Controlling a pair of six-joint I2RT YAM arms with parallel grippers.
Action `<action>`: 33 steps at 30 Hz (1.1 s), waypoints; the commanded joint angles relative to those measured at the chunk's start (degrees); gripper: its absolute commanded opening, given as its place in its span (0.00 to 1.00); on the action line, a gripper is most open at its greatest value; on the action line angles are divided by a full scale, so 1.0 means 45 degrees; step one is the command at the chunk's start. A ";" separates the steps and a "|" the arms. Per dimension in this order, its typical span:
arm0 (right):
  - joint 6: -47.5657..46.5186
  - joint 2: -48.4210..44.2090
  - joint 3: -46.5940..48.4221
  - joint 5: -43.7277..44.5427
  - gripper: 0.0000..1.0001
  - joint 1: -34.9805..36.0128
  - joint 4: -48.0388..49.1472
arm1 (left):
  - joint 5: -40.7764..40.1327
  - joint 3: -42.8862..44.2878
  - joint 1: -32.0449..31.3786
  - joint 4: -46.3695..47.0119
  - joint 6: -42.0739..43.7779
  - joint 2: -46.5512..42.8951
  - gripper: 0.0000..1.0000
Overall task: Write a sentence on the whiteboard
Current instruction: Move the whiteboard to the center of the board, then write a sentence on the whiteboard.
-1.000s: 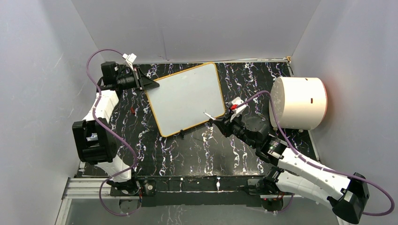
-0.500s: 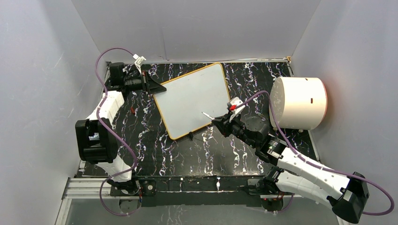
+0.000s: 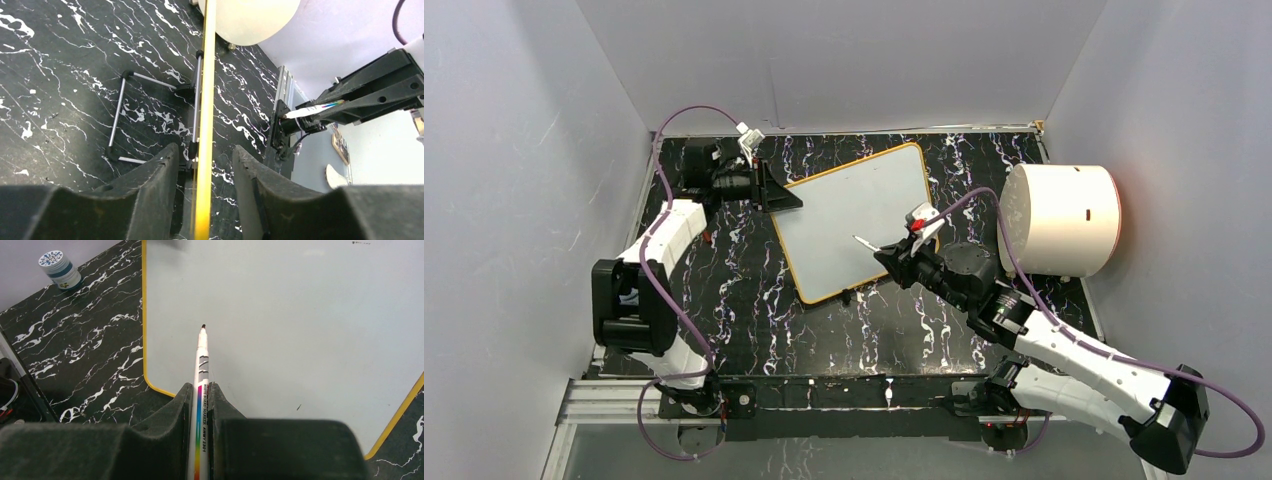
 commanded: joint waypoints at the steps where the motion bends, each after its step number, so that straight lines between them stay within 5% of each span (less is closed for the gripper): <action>1: -0.0309 0.0161 0.0926 -0.0127 0.00 -0.0028 0.0057 | -0.0947 0.0012 -0.0033 -0.0464 0.0464 -0.1375 0.46; 16: -0.0660 0.1542 0.2613 -0.0524 0.00 0.0204 -0.0520 | -0.4335 -0.1343 0.0046 0.0188 -0.0701 -0.3019 0.50; 26: -0.0755 0.1943 0.2909 -0.0731 0.00 0.0387 -0.0368 | -0.4301 -0.2145 0.0229 0.0754 -0.1385 -0.3630 0.36; 33: -0.0918 0.2234 0.3221 -0.0875 0.00 0.0510 -0.0527 | -0.3455 -0.2609 0.0771 0.1918 -0.2220 -0.3685 0.34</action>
